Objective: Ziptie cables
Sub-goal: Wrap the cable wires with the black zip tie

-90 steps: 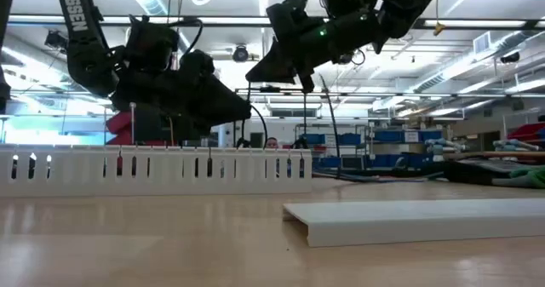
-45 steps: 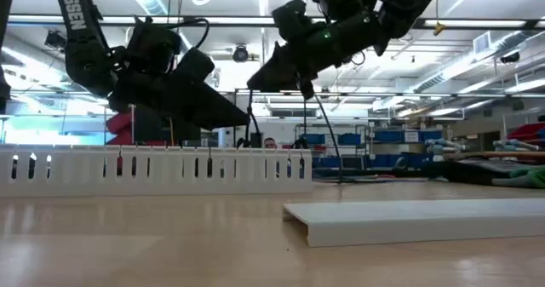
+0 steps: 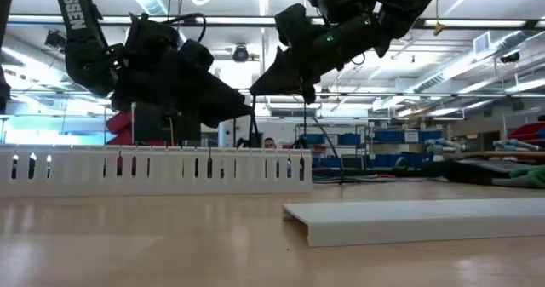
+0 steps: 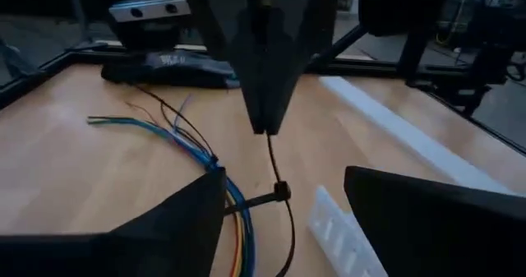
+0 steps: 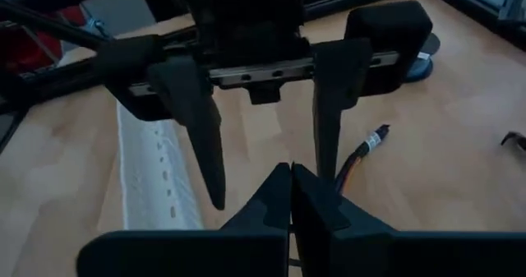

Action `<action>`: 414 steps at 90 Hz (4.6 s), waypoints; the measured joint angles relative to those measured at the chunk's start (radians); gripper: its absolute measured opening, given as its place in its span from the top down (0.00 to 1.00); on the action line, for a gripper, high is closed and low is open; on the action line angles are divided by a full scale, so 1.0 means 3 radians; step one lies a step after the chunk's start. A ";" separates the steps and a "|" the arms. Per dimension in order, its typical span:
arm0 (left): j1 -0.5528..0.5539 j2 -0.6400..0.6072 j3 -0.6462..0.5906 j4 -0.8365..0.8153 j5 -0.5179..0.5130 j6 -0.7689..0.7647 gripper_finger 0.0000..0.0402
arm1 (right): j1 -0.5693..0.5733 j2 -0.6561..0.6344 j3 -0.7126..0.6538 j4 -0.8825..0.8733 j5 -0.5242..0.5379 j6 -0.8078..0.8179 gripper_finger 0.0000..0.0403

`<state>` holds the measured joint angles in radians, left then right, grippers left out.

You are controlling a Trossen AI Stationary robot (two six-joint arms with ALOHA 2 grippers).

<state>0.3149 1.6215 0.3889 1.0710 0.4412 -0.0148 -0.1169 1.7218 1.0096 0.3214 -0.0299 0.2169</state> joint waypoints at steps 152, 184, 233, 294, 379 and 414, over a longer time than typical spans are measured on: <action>-0.0006 0.0345 0.0228 -0.0076 -0.0096 0.0034 0.93 | -0.0010 -0.0029 -0.0008 0.0177 0.0268 -0.0165 1.00; 0.0041 0.0614 0.0221 0.0010 -0.0097 0.0024 0.94 | -0.0010 -0.0059 -0.0008 0.0217 0.0452 -0.0370 1.00; 0.0092 0.0617 0.0217 -0.0005 -0.0300 0.0068 0.95 | -0.0015 -0.0520 -0.0004 0.0051 0.0765 -0.0563 1.00; 0.0092 0.0619 0.0212 -0.0481 -0.0478 0.0221 0.95 | -0.0008 -0.0568 0.0001 0.0128 0.1124 -0.0720 1.00; 0.0092 0.0614 0.0214 -0.0581 -0.0491 0.0222 0.95 | 0.0080 -0.0604 0.0000 0.0631 0.1860 -0.1305 1.00; 0.0092 0.0618 0.0212 -0.0601 -0.0480 0.0219 0.95 | 0.0128 -0.0604 0.0001 0.0618 0.1838 -0.1294 1.00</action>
<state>0.3424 1.8067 0.4524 0.8908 0.2972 0.0509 -0.0784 1.5406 1.0098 0.5069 0.5216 -0.1714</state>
